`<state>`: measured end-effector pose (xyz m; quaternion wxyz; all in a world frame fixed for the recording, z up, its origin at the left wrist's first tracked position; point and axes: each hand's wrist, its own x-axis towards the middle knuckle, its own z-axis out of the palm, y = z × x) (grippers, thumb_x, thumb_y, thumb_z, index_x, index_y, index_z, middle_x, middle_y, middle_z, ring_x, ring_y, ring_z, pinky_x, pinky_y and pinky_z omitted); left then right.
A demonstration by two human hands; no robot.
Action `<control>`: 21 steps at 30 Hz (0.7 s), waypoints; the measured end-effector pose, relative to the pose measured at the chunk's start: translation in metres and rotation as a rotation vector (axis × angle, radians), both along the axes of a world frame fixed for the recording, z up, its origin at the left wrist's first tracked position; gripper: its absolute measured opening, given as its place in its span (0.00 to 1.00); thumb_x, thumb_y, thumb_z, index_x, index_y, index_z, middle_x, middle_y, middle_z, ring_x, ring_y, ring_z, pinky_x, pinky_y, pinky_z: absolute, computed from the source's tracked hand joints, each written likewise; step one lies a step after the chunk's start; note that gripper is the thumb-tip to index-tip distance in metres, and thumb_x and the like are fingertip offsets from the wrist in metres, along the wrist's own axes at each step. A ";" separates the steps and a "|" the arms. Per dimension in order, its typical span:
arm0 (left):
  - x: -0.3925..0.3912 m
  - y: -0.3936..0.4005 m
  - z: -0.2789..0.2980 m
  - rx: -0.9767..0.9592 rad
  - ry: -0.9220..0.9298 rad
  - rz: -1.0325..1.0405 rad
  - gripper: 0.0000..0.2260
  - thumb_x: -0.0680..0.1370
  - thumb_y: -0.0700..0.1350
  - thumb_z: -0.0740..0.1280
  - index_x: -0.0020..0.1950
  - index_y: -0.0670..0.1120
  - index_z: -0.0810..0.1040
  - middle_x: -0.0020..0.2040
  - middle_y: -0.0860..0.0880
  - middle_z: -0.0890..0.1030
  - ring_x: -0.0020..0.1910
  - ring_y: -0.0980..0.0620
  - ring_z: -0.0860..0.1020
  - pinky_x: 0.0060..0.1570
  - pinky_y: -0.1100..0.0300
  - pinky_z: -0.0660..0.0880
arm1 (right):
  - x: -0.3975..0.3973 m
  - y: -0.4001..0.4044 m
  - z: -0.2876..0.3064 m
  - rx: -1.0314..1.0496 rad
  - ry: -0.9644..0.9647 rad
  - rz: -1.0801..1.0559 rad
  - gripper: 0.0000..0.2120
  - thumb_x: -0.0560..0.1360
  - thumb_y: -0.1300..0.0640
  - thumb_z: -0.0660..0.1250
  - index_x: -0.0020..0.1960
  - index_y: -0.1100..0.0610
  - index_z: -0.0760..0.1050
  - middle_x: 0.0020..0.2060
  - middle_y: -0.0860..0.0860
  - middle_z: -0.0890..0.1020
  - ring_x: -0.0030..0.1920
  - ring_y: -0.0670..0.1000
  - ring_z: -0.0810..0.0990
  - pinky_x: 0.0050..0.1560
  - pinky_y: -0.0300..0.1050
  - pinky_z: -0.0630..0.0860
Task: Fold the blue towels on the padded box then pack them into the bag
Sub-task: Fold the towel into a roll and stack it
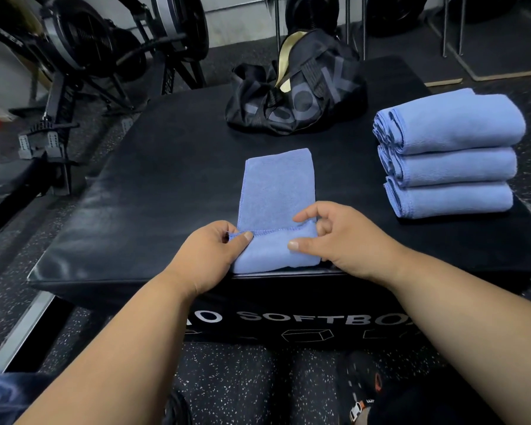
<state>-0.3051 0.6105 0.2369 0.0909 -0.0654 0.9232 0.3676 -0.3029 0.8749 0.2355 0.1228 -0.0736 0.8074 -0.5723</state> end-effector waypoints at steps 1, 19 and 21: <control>0.000 0.000 0.001 -0.006 -0.004 -0.002 0.16 0.80 0.62 0.69 0.42 0.51 0.77 0.32 0.59 0.78 0.29 0.60 0.71 0.36 0.59 0.70 | 0.001 0.002 0.001 -0.008 -0.001 0.033 0.17 0.71 0.50 0.81 0.56 0.46 0.80 0.30 0.49 0.75 0.31 0.47 0.71 0.36 0.43 0.69; 0.015 0.016 0.008 0.003 0.183 0.224 0.17 0.74 0.59 0.77 0.47 0.52 0.72 0.41 0.54 0.82 0.40 0.54 0.79 0.40 0.58 0.74 | 0.001 0.005 0.003 0.334 -0.006 -0.033 0.21 0.69 0.47 0.80 0.51 0.48 0.71 0.39 0.49 0.82 0.35 0.49 0.78 0.38 0.46 0.74; 0.027 0.017 0.007 -0.122 0.440 0.145 0.13 0.76 0.56 0.77 0.45 0.55 0.73 0.45 0.57 0.80 0.44 0.57 0.78 0.45 0.58 0.74 | 0.002 0.004 0.003 0.351 0.027 -0.037 0.21 0.68 0.47 0.80 0.49 0.49 0.69 0.36 0.48 0.80 0.33 0.49 0.76 0.36 0.46 0.71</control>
